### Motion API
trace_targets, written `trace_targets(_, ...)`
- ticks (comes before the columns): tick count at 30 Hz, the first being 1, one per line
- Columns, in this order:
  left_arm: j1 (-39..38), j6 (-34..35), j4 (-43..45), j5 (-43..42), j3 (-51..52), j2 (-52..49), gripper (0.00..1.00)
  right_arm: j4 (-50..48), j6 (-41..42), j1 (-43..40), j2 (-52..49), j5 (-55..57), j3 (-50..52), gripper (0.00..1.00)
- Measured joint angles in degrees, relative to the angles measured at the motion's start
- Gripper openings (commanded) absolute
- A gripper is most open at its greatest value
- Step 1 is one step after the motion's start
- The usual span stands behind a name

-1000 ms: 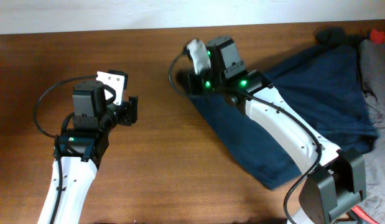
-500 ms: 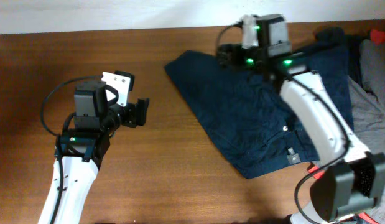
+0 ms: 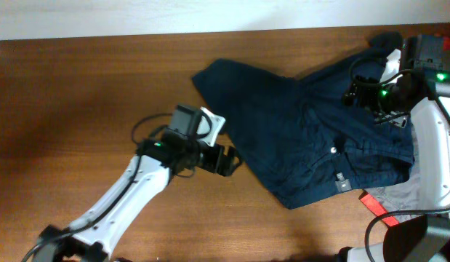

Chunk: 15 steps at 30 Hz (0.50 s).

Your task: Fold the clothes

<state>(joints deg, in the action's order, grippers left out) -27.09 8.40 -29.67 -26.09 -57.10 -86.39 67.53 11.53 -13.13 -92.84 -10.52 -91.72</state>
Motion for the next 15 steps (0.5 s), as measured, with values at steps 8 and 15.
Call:
trace_targets(8,-9.49,16.11,-0.63,-3.76,-0.02,-9.49,0.96,2.67,-1.49,-0.07,0.0,0.0,0.0,0.99)
trace_targets(15,-17.09,26.03,12.39,-4.09,-0.2,-14.45,0.89,3.43,-1.55,-0.07,0.0,0.02,0.0,0.99)
